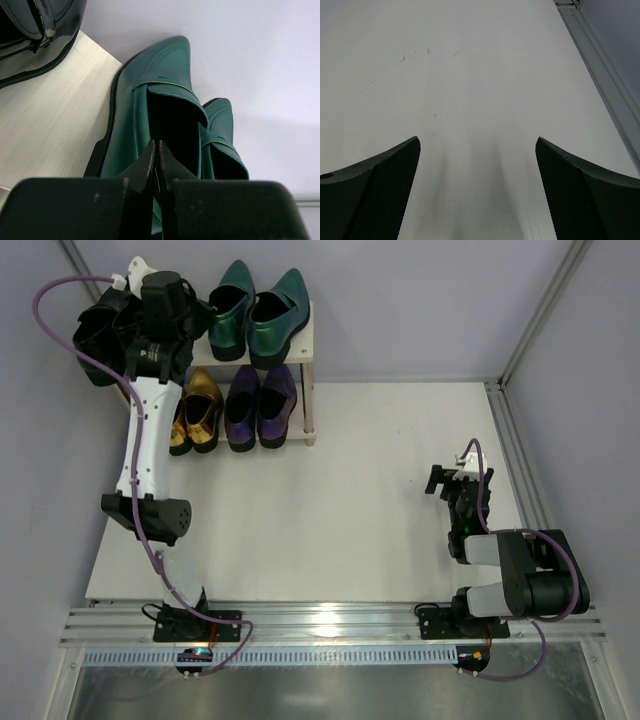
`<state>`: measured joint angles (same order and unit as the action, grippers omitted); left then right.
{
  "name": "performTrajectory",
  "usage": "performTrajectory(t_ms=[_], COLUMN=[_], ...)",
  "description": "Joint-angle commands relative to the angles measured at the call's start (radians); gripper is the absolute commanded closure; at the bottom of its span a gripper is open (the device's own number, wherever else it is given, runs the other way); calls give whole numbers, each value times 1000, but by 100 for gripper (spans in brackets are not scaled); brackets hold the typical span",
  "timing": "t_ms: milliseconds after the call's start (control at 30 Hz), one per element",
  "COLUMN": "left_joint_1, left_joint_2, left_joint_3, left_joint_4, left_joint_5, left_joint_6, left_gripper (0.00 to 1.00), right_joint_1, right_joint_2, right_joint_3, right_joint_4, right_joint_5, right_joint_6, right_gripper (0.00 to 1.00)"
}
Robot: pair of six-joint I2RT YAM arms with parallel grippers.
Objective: Place and organize the shoes onto the shoe shelf
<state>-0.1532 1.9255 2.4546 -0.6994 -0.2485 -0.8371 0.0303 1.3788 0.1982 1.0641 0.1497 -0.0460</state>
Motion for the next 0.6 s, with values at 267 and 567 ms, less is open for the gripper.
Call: performTrajectory(t_ms=[267, 567], left_joint_1=[6, 7], left_joint_2=[-77, -53], left_joint_3=[32, 46], left_joint_4=[14, -43], left_joint_5=[68, 115], left_joint_6=[12, 15], left_gripper=[58, 57], right_joint_1=[-3, -3], right_joint_2=[-12, -12], right_joint_3=[9, 9], right_joint_4=[50, 51], right_joint_5=[-10, -9], right_joint_6=[14, 14], right_gripper=[3, 3])
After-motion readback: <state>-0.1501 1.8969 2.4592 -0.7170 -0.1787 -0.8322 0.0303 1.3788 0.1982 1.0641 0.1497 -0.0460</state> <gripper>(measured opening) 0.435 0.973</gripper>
